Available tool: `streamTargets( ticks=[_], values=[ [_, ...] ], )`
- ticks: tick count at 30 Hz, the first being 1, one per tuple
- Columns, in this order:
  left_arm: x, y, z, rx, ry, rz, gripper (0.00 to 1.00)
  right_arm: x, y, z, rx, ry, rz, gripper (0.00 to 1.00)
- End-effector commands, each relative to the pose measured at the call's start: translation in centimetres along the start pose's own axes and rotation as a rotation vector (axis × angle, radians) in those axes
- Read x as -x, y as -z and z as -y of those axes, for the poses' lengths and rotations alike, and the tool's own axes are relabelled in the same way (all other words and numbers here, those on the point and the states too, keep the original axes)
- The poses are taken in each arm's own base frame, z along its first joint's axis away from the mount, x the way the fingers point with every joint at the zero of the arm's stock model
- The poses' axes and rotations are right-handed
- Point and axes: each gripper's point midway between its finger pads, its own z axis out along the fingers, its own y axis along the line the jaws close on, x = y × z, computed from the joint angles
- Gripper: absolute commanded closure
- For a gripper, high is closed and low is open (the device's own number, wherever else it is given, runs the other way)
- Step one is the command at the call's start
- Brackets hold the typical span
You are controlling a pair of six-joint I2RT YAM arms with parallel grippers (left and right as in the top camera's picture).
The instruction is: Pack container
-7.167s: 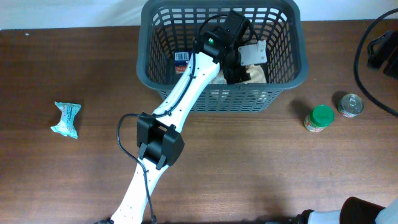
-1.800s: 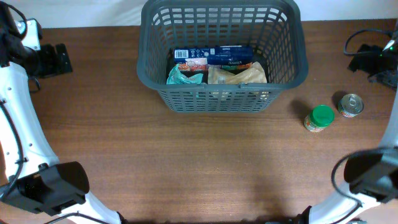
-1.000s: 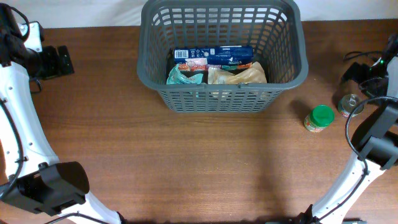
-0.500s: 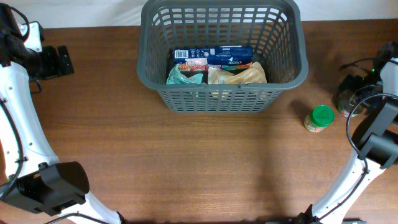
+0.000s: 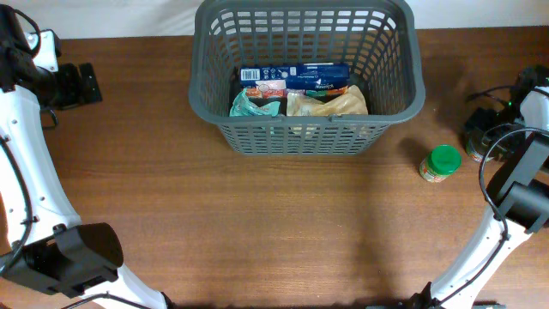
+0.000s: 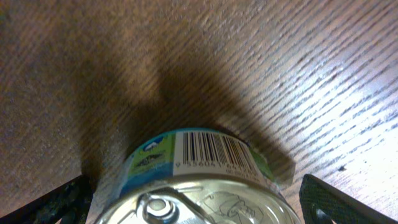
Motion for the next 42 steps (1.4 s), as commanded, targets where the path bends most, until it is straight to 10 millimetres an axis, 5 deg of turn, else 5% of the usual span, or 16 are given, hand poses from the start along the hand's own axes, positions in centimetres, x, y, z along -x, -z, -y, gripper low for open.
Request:
streamTargets(
  ticks=[1,17,33,42],
  values=[
    [0.0,0.1,-0.1,-0.008,0.015,0.004,0.01,-0.2,-0.8,0.5,-0.024,-0.011,-0.011,0.01],
    [0.0,0.1,-0.1,-0.008,0.015,0.004,0.01,-1.6,-2.3,0.8,-0.035,-0.009,-0.050,0.00],
    [0.0,0.1,-0.1,-0.008,0.015,0.004,0.01,-2.4,-2.3,1.0,-0.043,-0.008,-0.080,0.11],
    [0.0,0.1,-0.1,-0.008,0.015,0.004,0.01,-2.3,-2.3,1.0,-0.041,-0.008,-0.074,0.36]
  ],
)
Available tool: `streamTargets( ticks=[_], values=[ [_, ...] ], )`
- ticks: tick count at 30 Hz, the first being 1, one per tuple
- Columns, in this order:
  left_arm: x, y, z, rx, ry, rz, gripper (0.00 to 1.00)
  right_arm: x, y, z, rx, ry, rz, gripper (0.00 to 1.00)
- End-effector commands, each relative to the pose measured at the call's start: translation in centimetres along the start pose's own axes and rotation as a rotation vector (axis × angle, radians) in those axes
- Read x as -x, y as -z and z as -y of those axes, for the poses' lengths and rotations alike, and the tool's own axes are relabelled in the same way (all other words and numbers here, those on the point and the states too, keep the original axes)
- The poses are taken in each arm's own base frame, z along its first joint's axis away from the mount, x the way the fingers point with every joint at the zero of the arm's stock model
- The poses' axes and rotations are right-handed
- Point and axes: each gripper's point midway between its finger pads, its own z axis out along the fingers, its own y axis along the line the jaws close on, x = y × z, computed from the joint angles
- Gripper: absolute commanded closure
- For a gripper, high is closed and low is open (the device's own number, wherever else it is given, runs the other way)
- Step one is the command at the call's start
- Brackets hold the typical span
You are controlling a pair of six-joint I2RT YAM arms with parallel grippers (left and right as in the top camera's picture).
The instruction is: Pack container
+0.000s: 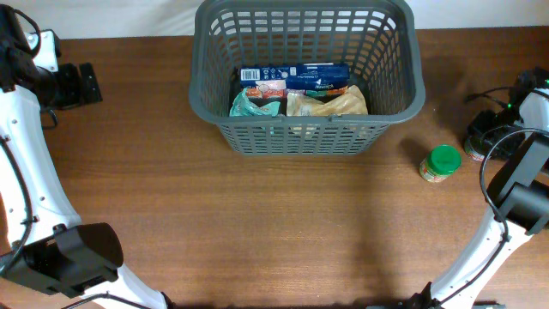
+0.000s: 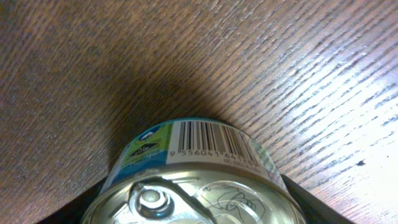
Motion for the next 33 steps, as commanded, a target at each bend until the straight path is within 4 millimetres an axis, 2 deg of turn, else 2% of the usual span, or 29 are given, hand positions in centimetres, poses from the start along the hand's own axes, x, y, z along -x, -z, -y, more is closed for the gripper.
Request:
streamTargets(
  ticks=[1,3,6,9,11,12,13,16,21,23,24,28,30,31,32,33],
  values=[
    [0.0,0.1,-0.1,-0.008,0.015,0.004,0.01,-1.4,-1.9,1.2,-0.064,0.007,-0.055,0.41],
    [0.0,0.1,-0.1,-0.008,0.015,0.004,0.01,-1.4,-2.0,1.2,-0.061,0.007,-0.056,0.49],
    [0.0,0.1,-0.1,-0.008,0.015,0.004,0.01,-1.5,-1.8,1.1,-0.056,0.007,-0.060,0.68],
    [0.0,0.1,-0.1,-0.008,0.015,0.004,0.01,-1.4,-1.2,1.0,-0.053,0.006,-0.055,0.71],
    [0.0,0.1,-0.1,-0.008,0.016,0.004,0.01,-0.6,0.4,0.8,-0.044,0.005,-0.024,0.72],
    [0.0,0.1,-0.1,-0.008,0.015,0.004,0.01,-0.1,1.6,0.7,-0.037,0.006,0.004,0.54],
    [0.0,0.1,-0.1,-0.008,0.015,0.004,0.01,0.2,2.2,0.6,-0.034,0.005,0.016,0.47],
    [0.0,0.1,-0.1,-0.008,0.015,0.004,0.01,0.5,3.2,0.6,-0.031,0.004,0.040,0.50],
    [0.0,0.1,-0.1,-0.008,0.015,0.004,0.01,0.3,3.2,0.6,-0.033,0.005,0.032,0.48],
    [0.0,0.1,-0.1,-0.008,0.015,0.004,0.01,0.2,3.2,0.7,-0.034,0.004,0.026,0.45],
    [0.0,0.1,-0.1,-0.008,0.015,0.004,0.01,0.1,3.2,0.7,-0.033,0.004,0.024,0.41],
    [0.0,0.1,-0.1,-0.008,0.015,0.004,0.01,0.3,4.1,-0.6,0.039,0.005,0.023,0.34],
    [0.0,0.1,-0.1,-0.008,0.015,0.004,0.01,1.2,5.8,-1.4,0.083,0.008,0.053,0.29],
    [0.0,0.1,-0.1,-0.008,0.015,0.004,0.01,2.2,7.9,-2.1,0.117,0.014,0.096,0.28],
    [0.0,0.1,-0.1,-0.008,0.015,0.004,0.01,2.7,9.0,-2.2,0.126,0.015,0.117,0.27],
    [0.0,0.1,-0.1,-0.008,0.015,0.004,0.01,3.8,11.8,-2.7,0.146,0.022,0.171,0.26]
  ],
)
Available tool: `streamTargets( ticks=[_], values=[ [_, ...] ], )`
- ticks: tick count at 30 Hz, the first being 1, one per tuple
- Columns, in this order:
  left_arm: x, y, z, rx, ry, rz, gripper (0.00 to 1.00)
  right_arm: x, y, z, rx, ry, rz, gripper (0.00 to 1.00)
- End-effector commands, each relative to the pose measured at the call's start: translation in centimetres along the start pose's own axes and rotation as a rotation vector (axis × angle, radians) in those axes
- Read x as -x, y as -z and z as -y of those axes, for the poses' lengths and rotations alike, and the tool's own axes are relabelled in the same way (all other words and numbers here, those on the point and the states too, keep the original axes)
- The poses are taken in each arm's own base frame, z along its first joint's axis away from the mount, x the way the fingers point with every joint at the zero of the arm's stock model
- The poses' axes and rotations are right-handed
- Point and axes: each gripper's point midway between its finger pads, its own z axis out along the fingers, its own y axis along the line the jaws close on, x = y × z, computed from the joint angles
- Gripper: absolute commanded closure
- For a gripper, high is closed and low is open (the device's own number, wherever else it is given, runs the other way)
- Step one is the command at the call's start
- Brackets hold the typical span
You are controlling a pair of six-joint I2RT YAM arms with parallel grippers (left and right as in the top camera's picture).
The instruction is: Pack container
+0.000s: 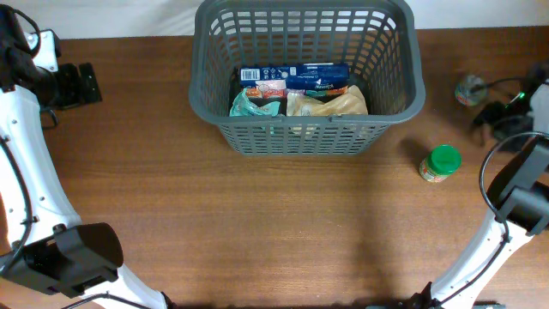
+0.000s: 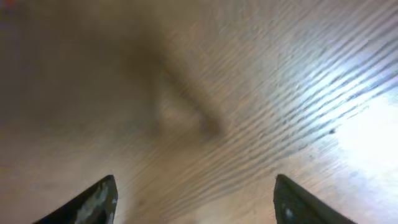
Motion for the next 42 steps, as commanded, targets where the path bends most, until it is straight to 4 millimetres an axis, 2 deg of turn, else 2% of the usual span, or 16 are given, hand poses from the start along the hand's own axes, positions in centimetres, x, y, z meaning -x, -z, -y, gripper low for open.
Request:
streamTargets(
  ticks=[1,4,6,8,13,15,19,27,35,42],
  values=[
    [0.0,0.1,-0.1,-0.008,0.014,0.003,0.01,3.8,9.4,-2.5,0.106,0.032,0.210,0.26],
    [0.0,0.1,-0.1,-0.007,0.015,0.003,0.01,5.8,16.2,-5.0,0.170,0.135,0.386,0.21],
    [0.0,0.1,-0.1,-0.007,0.015,0.003,0.01,6.0,19.1,-7.5,0.223,0.211,0.466,0.17],
    [0.0,0.1,-0.1,-0.007,0.014,0.003,0.01,6.2,20.3,-9.9,0.236,0.288,0.530,0.15],
    [0.0,0.1,-0.1,-0.007,0.015,0.003,0.01,7.6,20.6,-12.4,0.148,0.351,0.640,0.09],
    [0.0,0.1,-0.1,-0.007,0.014,0.003,0.01,8.4,19.8,-12.8,0.143,0.350,0.653,0.08],
    [0.0,0.1,-0.1,-0.007,0.015,0.003,0.01,9.7,17.5,-12.0,0.131,0.326,0.631,0.07],
    [0.0,0.1,-0.1,-0.007,0.015,0.003,0.01,11.1,10.0,-10.3,0.089,0.296,0.514,0.05],
    [0.0,0.1,-0.1,-0.007,0.015,0.003,0.01,12.0,3.2,-10.2,0.074,0.278,0.446,0.03],
    [0.0,0.1,-0.1,-0.007,0.015,0.003,0.01,11.9,-1.7,-10.1,0.081,0.244,0.381,0.01]
  ],
)
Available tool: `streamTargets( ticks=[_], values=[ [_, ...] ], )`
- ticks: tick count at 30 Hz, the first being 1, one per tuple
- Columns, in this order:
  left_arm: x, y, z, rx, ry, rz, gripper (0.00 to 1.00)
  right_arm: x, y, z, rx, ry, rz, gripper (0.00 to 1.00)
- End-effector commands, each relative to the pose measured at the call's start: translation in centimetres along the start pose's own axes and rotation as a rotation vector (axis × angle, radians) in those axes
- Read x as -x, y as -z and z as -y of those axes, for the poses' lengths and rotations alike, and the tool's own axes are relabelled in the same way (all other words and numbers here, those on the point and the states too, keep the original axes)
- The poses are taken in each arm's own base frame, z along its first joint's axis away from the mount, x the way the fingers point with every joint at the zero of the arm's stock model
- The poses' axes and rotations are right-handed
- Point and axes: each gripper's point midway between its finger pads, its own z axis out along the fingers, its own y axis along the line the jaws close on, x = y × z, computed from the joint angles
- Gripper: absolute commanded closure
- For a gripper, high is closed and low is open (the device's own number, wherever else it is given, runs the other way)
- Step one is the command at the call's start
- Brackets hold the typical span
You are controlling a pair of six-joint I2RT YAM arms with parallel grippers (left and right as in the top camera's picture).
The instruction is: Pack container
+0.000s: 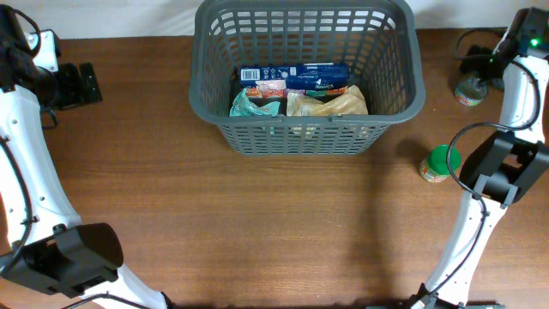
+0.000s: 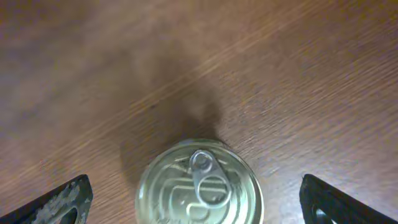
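Note:
A small tin can (image 2: pixel 199 185) with a silver pull-tab lid stands upright on the wooden table, to the right of the basket (image 1: pixel 468 90). My right gripper (image 2: pixel 196 202) hovers over it, open, with one finger (image 2: pixel 62 200) on each side and both clear of the can. In the overhead view the right gripper (image 1: pixel 477 67) is at the far right corner. The grey plastic basket (image 1: pixel 307 137) at the back centre holds a blue box (image 1: pixel 294 75) and some pouches. My left gripper (image 1: pixel 77 84) rests at the far left.
A small jar with a green lid (image 1: pixel 441 163) stands on the table to the right of the basket's front corner. Cables lie near the far right edge. Bare wooden table (image 1: pixel 257 223) stretches in front of the basket.
The right gripper has moved from the table's right edge to the far right corner. The can, out of the wrist view before, now sits between the open fingers.
The right gripper stood open around the can at the right edge, then was shut on it. Later the can lay further back beside the basket, with the gripper open and apart from it. Now the gripper hangs open over the upright can. The left arm stayed still.

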Motion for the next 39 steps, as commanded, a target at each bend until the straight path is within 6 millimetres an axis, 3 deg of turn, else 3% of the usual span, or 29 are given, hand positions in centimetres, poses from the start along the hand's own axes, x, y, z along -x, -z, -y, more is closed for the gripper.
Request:
streamTargets(
  ticks=[1,4,15,20,30,34,39],
  values=[
    [0.0,0.1,-0.1,-0.007,0.015,0.003,0.01,-1.4,-2.3,0.1,0.009,-0.018,-0.039,0.01],
    [0.0,0.1,-0.1,-0.007,0.015,0.003,0.01,-2.5,-3.7,0.2,0.006,-0.019,-0.071,0.01],
    [0.0,0.1,-0.1,-0.007,0.015,0.003,0.01,-4.1,-5.2,0.8,-0.007,-0.060,-0.118,0.03],
    [0.0,0.1,-0.1,-0.007,0.015,0.003,0.01,-5.1,-6.1,0.9,-0.010,-0.079,-0.147,0.11],
    [0.0,0.1,-0.1,-0.007,0.015,0.003,0.01,-6.5,-5.9,1.2,-0.023,-0.079,-0.203,0.21],
    [0.0,0.1,-0.1,-0.007,0.014,0.003,0.01,-9.2,-5.2,1.5,-0.049,-0.130,-0.317,0.23],
    [0.0,0.1,-0.1,-0.007,0.014,0.003,0.01,-10.4,-4.8,1.6,-0.061,-0.150,-0.365,0.25]
  ],
)
